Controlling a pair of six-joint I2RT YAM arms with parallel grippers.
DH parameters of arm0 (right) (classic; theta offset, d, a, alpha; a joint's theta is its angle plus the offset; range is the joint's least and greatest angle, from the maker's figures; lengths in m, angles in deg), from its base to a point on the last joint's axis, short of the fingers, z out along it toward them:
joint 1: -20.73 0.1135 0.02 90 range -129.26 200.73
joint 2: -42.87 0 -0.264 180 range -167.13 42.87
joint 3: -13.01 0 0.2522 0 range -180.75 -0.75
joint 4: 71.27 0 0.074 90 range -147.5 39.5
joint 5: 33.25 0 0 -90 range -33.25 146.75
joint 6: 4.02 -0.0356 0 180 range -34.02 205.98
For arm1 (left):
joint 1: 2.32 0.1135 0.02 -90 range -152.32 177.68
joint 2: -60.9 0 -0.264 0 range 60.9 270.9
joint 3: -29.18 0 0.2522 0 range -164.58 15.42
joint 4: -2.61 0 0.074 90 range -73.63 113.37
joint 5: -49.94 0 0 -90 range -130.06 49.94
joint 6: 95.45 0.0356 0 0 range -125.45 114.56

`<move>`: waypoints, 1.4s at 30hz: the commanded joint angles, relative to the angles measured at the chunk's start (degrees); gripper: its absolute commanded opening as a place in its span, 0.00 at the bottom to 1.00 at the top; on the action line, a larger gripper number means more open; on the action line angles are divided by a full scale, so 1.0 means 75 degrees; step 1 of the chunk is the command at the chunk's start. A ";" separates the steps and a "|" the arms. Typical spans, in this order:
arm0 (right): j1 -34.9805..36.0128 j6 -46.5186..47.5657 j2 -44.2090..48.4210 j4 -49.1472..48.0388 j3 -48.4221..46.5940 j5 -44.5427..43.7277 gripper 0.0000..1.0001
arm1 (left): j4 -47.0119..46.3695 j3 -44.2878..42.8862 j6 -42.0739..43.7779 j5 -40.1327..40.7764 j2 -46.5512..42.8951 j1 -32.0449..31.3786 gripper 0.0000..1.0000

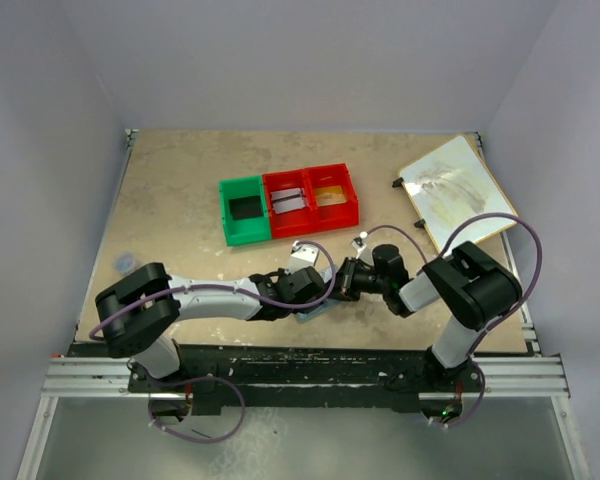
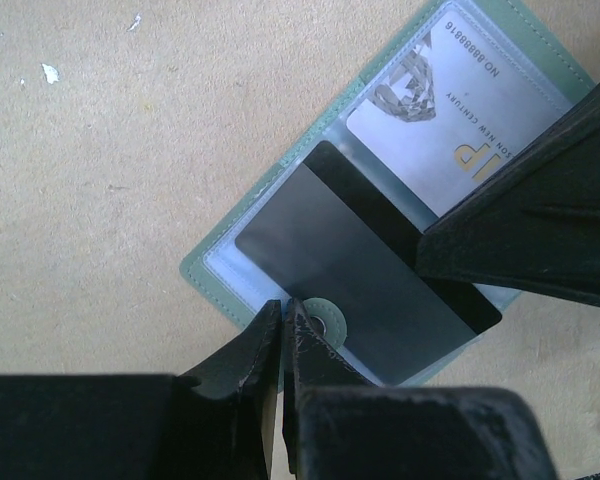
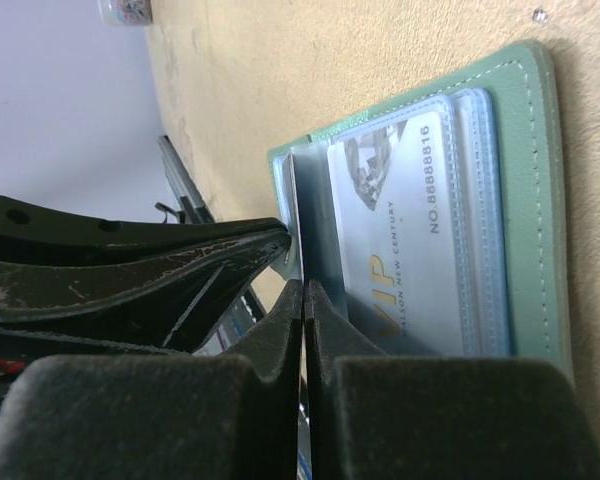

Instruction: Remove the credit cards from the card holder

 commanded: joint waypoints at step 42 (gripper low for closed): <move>-0.0453 0.3882 0.3176 0.4974 -0.1807 -0.1277 0.00 | 0.0599 0.0284 -0.0488 0.0880 -0.1523 -0.0100 0.04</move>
